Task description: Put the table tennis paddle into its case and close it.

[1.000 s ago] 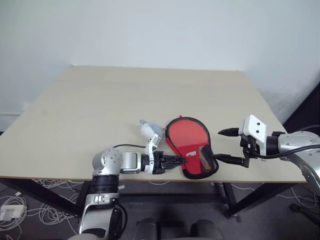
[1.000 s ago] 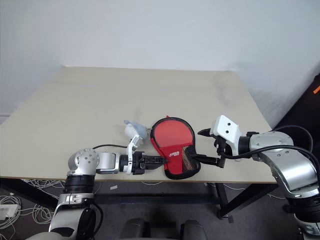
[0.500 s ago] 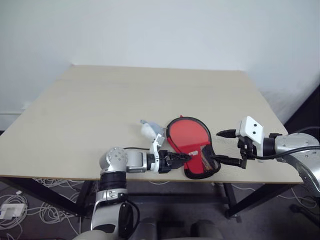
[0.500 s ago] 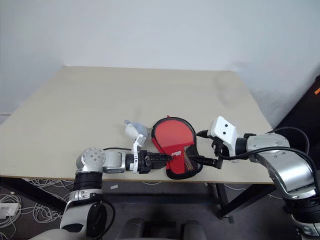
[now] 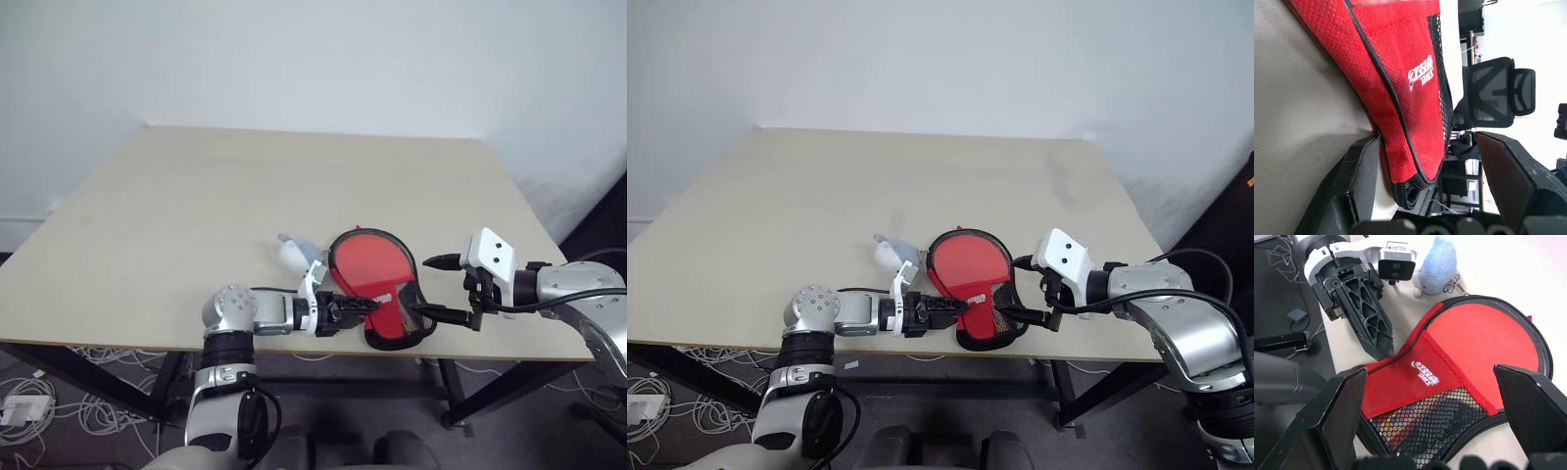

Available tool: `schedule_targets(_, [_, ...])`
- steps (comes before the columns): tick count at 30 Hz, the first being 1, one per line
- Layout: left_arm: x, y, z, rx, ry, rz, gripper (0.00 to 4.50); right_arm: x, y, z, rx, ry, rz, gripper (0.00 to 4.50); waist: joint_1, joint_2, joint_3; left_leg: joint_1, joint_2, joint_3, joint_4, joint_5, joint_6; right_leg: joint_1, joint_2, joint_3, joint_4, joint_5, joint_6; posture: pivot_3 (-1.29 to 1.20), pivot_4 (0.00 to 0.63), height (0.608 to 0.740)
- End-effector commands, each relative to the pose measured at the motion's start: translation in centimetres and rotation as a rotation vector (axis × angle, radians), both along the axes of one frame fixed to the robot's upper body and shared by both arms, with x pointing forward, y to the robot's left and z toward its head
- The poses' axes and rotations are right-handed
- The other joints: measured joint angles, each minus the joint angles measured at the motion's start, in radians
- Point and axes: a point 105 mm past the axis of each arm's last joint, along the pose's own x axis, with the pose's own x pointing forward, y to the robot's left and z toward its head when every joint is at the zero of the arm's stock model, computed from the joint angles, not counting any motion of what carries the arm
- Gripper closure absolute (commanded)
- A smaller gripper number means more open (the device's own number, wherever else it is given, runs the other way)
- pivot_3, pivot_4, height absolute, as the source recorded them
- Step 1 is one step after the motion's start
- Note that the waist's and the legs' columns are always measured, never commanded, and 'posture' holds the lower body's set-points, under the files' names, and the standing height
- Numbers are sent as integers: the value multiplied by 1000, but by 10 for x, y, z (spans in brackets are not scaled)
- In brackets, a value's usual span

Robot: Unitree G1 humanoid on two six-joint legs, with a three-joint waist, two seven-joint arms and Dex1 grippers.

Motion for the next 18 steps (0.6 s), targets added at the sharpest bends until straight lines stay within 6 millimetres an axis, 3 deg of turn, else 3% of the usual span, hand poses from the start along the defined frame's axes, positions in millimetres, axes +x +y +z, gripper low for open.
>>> schedule_targets(1, [-6,-1,-14,114,33,-37,1149,-1,4,10,16,-41,15,0,0,0,0,0,0,0,0,0,0,0,0,0,0,0,0,0,0,740])
schedule_targets(18, [3,5,-31,371,72,-66,1149,-1,6,12,23,-50,7,0,1,4,-4,1,-3,-5,3,-2,-3,2,0,-1,-1,0,0,0,0,740])
